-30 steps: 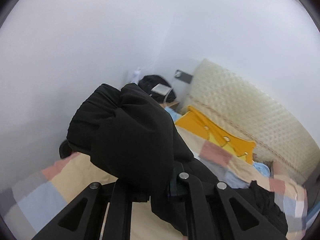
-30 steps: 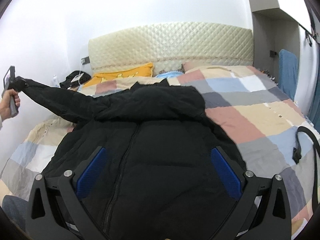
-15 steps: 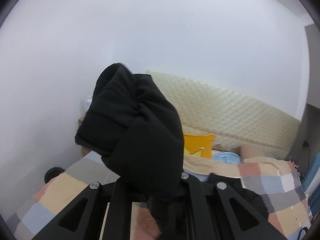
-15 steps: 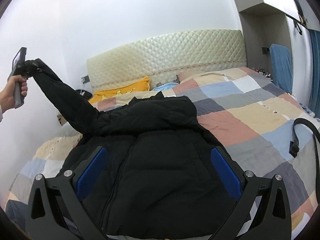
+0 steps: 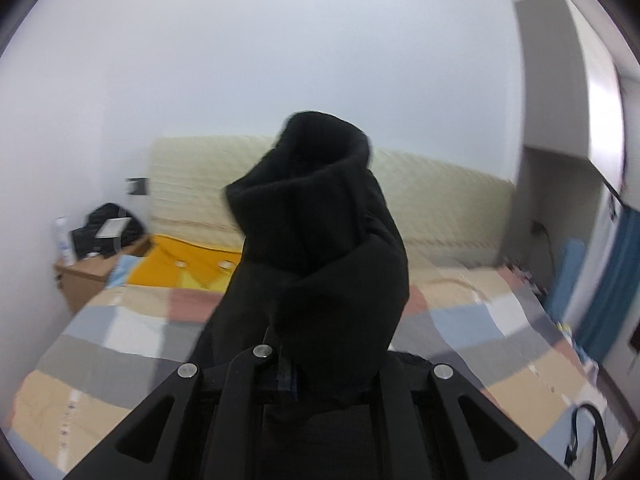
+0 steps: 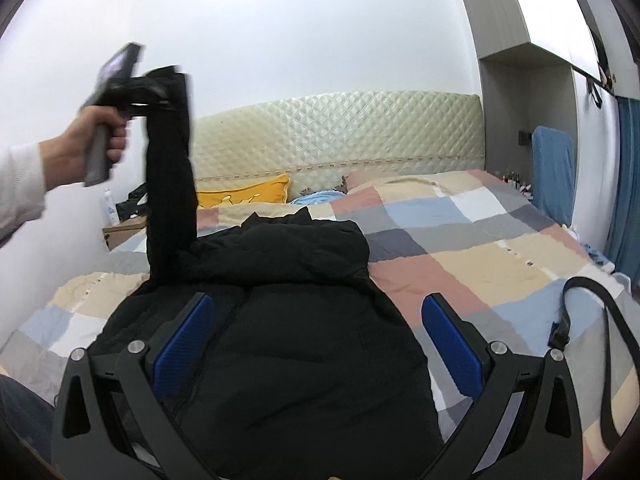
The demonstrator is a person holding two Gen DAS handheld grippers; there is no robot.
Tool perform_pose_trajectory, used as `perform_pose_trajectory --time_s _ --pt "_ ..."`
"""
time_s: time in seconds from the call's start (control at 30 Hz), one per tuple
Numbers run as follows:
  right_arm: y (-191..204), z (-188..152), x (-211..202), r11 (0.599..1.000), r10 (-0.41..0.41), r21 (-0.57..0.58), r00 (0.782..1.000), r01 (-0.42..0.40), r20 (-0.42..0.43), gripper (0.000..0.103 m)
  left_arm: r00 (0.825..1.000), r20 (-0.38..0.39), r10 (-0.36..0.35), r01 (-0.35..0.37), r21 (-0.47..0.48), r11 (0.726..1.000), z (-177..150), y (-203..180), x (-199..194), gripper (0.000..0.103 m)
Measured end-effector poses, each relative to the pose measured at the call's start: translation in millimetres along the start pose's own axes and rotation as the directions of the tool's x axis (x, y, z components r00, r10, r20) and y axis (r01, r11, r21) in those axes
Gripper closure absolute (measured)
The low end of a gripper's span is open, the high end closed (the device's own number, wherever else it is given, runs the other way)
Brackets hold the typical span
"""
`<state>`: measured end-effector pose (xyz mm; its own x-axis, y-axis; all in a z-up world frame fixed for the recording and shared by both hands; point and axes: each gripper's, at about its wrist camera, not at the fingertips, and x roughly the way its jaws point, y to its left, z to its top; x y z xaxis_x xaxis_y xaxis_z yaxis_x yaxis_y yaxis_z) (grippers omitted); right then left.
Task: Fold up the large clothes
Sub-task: 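Fold the sleeve across the jacket body and open the left gripper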
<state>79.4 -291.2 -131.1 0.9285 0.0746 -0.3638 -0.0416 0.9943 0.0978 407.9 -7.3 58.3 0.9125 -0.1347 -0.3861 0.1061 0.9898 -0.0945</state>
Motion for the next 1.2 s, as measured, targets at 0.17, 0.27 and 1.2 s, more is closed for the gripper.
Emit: perform_pose_trajectory --time_s 0.17,0.27,1.2 --pt "-3.1 -2.3 2.8 1.0 0.017 -0.004 1.0 -0.017 -0.013 0.0 0.993 -0.09 -0.073 0.079 0.064 0.995 -39.9 -74.1 64.5 0.093" --pt "-6.7 -2.2 -4.3 1.0 0.026 0.004 1.0 -0.026 0.017 0.0 0.984 -0.145 -0.104 0.116 0.072 0.991 -69.2 -117.0 104.0 0.093" --pt "-29.8 -19.8 48.8 0.996 0.04 0.086 0.992 -0.03 -0.115 0.0 0.928 -0.373 -0.008 0.104 0.238 0.966 -249.0 -177.6 212.1 0.075"
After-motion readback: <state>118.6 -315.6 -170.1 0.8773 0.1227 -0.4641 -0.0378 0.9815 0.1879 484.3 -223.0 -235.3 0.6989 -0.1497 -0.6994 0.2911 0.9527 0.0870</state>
